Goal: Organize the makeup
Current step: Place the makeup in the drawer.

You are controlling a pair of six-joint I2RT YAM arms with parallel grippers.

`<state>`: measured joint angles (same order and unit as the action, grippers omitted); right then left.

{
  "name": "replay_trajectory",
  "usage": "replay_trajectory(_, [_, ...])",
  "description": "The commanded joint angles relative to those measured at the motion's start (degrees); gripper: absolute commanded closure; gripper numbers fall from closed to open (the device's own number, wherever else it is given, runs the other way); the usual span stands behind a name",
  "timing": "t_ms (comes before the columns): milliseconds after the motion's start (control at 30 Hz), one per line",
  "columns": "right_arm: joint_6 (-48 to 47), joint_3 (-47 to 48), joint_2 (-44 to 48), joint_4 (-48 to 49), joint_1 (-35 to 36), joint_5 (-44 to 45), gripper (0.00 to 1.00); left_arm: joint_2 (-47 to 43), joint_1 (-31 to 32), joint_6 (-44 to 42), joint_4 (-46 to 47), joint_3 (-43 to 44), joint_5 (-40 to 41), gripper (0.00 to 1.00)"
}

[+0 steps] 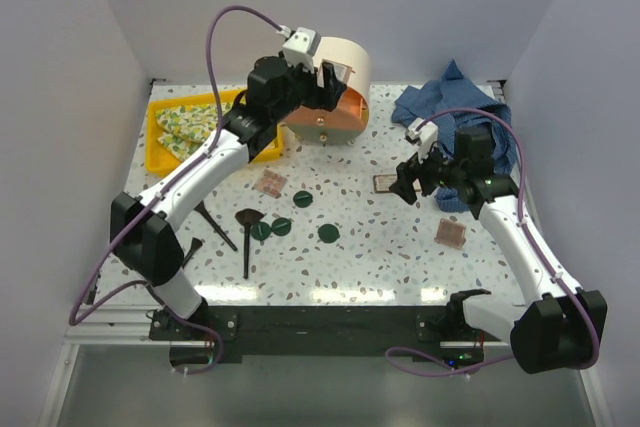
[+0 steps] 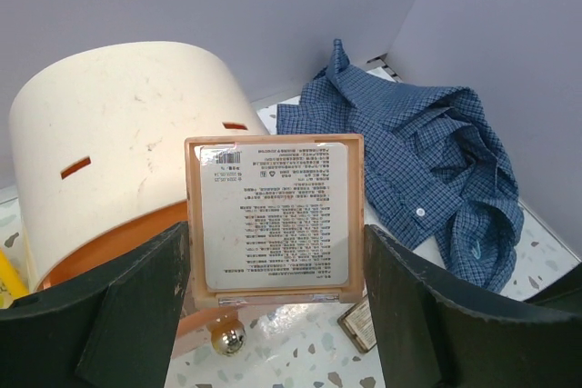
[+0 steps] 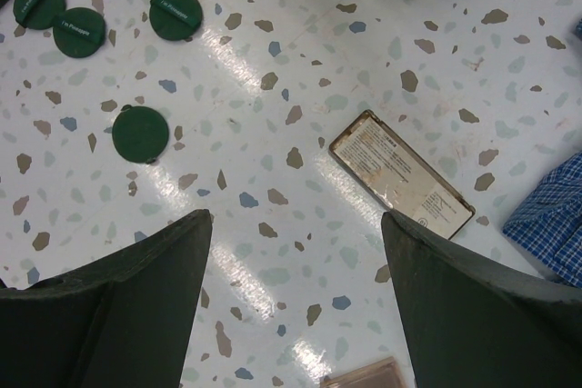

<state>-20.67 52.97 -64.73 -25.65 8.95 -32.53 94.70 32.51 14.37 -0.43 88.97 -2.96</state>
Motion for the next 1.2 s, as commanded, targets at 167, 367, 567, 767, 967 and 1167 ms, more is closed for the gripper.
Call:
replay_trajectory(167, [-0.8,-0.1,1.6,1.4,-0.2,-1.0,0.2,7.9,-1.4,0.0,1.4,7.4,4.4,0.81])
replay_trajectory(367, [-0.8,-0.1,1.7,1.6,-0.4,-1.1,0.2,9.2,-1.6,0.4,1.3,6.3,5.9,0.73])
replay_trajectory(567, [-0.8,-0.1,1.6,1.5,-0.5,-1.2,0.2,8.1,-1.7,1.3,1.4,5.1,7.1,0.27])
replay_trajectory(767, [-0.8,-0.1,1.5,1.6,-0.6,-1.1,0.2,7.3,-1.7,1.5,-1.7,7.1,6.2,0.1])
replay_trajectory(967, [-0.7,-0.1,1.5,1.4,-0.8,-1.2,0.2,4.6,-1.8,1.1,-2.3,7.4,4.9,0.07])
replay_trajectory(1167, [-0.7,-0.1,1.9,1.5,-1.0,-1.2,0.2,-1.5,-1.9,-1.8,-2.5,3.9,4.5,0.02])
